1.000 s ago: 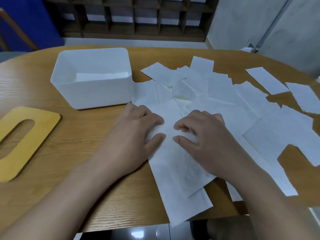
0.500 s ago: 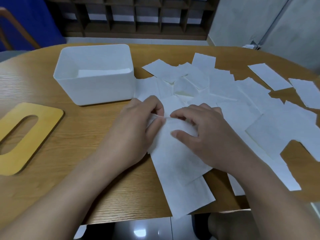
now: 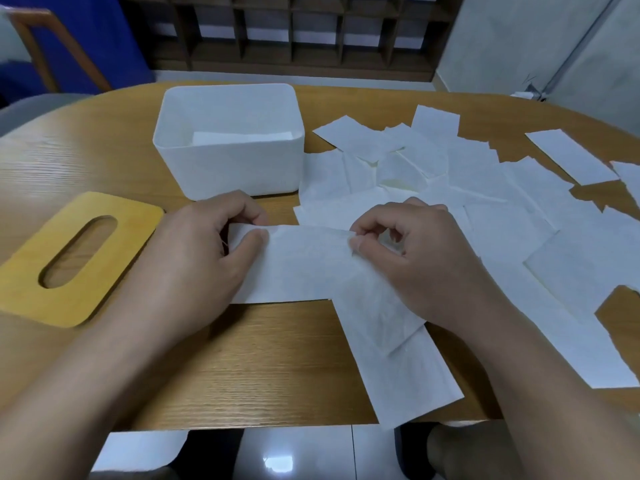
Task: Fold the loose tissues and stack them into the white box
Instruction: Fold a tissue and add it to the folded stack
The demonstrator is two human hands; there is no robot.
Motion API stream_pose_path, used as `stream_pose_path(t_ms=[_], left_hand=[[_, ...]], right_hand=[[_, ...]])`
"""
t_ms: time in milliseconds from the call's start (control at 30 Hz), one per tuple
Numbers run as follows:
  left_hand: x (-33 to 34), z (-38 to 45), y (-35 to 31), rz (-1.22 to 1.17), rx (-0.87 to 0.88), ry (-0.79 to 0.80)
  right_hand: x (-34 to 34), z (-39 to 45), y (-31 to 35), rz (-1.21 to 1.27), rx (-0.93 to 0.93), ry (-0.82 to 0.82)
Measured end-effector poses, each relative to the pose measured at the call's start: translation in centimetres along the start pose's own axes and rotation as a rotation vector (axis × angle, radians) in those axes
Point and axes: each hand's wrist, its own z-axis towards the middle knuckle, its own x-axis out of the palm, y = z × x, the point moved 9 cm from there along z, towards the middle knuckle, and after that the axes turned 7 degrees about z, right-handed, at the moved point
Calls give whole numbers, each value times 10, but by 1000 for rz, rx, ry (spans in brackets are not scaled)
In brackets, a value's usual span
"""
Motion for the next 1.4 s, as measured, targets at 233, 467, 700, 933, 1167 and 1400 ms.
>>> stream_pose_path(t_ms=[233, 467, 700, 933, 1167, 1400], left_hand=[[0, 0, 16, 136, -10, 18], [5, 3, 4, 210, 110, -50], [44, -4, -45, 15, 185, 76], [76, -6, -86, -184, 234, 217], [70, 2, -88, -218, 171, 85], [35, 9, -44, -298, 20, -9]], right_hand=[[2, -2, 8, -61, -4, 104], [0, -16, -6, -89, 100, 253], [-4, -20, -12, -120, 43, 255], [-23, -21, -12, -133, 2, 168], [-34, -19, -14, -34, 29, 55], [-38, -12, -12, 162, 19, -32]])
